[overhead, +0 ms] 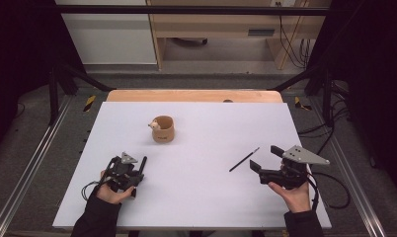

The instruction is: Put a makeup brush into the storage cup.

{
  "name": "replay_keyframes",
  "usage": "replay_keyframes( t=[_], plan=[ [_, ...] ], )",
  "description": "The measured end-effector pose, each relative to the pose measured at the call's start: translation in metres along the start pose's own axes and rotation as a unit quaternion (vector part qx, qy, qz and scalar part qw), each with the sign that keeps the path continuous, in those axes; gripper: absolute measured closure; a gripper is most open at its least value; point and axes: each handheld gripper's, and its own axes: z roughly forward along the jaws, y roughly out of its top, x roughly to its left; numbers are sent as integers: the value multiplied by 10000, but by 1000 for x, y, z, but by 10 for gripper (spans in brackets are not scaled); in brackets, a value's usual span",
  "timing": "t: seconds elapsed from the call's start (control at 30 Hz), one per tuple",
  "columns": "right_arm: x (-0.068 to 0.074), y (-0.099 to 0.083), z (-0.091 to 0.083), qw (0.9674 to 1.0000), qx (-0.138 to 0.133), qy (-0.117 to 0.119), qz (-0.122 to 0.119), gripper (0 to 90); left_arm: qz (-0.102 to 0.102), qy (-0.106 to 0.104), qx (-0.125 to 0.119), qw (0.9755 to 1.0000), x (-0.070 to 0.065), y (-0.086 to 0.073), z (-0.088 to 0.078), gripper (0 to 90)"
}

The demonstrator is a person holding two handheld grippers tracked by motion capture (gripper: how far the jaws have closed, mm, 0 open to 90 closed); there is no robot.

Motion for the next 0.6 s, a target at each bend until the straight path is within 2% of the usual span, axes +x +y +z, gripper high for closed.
replay_keyframes(
  t=[0.27,0.47,0.53,0.6],
  plan=[
    [0,0,1,10000,12,13,-6,92,69,-71,31,9999,2,-1,-1,777],
    [0,0,1,10000,17,16,-4,92,186,-91,82,9998,2,-1,-2,778],
    [0,0,1,10000,11,17,8,92,240,-60,47,9997,2,-1,-2,770],
    [0,0,1,10000,16,15,9,92,245,-61,40,9997,3,0,-2,672]
  ],
)
